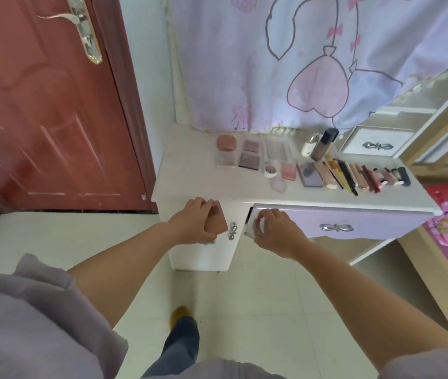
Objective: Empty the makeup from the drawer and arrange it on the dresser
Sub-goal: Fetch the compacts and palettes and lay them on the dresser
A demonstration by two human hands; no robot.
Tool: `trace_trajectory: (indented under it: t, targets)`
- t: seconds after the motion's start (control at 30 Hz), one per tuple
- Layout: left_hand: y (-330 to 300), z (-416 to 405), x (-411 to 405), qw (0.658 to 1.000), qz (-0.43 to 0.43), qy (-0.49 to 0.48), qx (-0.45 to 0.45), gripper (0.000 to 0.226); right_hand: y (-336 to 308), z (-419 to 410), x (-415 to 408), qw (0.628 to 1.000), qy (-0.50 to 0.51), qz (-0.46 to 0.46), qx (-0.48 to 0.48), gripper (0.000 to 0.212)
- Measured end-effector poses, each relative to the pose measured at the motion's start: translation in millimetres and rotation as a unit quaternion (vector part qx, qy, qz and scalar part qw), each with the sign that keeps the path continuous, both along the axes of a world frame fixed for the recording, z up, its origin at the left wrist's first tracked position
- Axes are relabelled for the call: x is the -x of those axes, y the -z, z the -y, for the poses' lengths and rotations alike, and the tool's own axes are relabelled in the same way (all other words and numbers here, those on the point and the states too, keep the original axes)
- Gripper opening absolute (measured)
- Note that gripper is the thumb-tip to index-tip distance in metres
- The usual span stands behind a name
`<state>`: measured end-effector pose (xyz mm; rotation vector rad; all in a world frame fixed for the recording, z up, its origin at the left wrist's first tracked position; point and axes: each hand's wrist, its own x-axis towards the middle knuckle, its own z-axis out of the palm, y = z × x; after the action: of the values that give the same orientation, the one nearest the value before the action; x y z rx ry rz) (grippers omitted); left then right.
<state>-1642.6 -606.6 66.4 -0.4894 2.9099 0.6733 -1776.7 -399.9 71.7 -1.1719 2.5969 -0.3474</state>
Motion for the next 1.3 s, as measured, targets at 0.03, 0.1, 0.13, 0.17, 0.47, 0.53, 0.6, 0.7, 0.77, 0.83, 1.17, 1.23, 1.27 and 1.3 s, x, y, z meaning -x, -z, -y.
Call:
trace_trajectory:
  t: [0.03,0.1,0.13,0.17,0.47,0.53,0.6,0.7,0.77,0.83,1.17,1.23,1.27,1.3]
  targets:
    - [1.5,16.9,18.5,1.0,0.006,0.008,-0.003,0.09,3.2,17.5,15.2,1.0,0.011,0.008,0.0,0.045]
    - [2.2,46.9,52.9,0.999,0.024,0.034,0.001,0.089,7.2,49.6,42.7,1.0,0.015,0.013,-0.008,0.046]
    - [3.2,60.1,69.1,0.998,0.032,0.046,0.003,0.089,9.9,63.2,55.7,1.0,0.023,0.014,-0.006,0.046]
    - [4.5,71.5,83.5,0.998,0.04,0.054,0.004,0.09,12.8,75.3,67.7,0.999,0.034,0.016,-0.005,0.046]
    - [48.5,110.2,164.4,0.991,0.095,0.086,0.039,0.093,53.4,136.6,155.2,0.996,-0.022,0.002,-0.085,0.038]
    - [56.7,112.5,171.7,0.987,0.109,0.1,0.063,0.093,61.3,140.1,165.9,0.992,-0.066,-0.022,-0.108,0.04]
    - [63.8,115.4,175.2,0.984,0.108,0.111,0.085,0.092,66.9,142.0,172.7,0.983,-0.113,-0.036,-0.137,0.046]
    - [69.8,119.7,177.1,0.985,0.097,0.116,0.079,0.095,67.4,141.4,179.7,0.969,-0.159,-0.058,-0.178,0.054]
    - [70.2,122.3,173.8,0.987,0.099,0.11,0.054,0.101,62.5,141.2,179.9,0.968,-0.166,-0.066,-0.177,0.058]
    - [69.0,122.8,166.0,0.994,0.087,0.061,-0.015,0.102,55.0,145.8,173.3,0.973,-0.168,-0.061,-0.145,0.061]
    - [50.2,111.3,153.2,0.882,0.008,-0.316,-0.351,0.027,63.3,202.0,125.8,0.964,-0.232,-0.02,-0.127,0.072]
    - [44.2,110.0,151.8,0.845,0.006,-0.334,-0.418,0.023,61.4,206.0,124.8,0.964,-0.23,-0.038,-0.127,0.071]
    - [41.0,110.2,150.7,0.824,0.011,-0.339,-0.454,0.023,59.5,206.8,124.3,0.964,-0.231,-0.04,-0.129,0.073]
    - [38.8,111.5,149.3,0.804,0.015,-0.344,-0.484,0.023,57.0,206.7,123.8,0.963,-0.232,-0.038,-0.13,0.075]
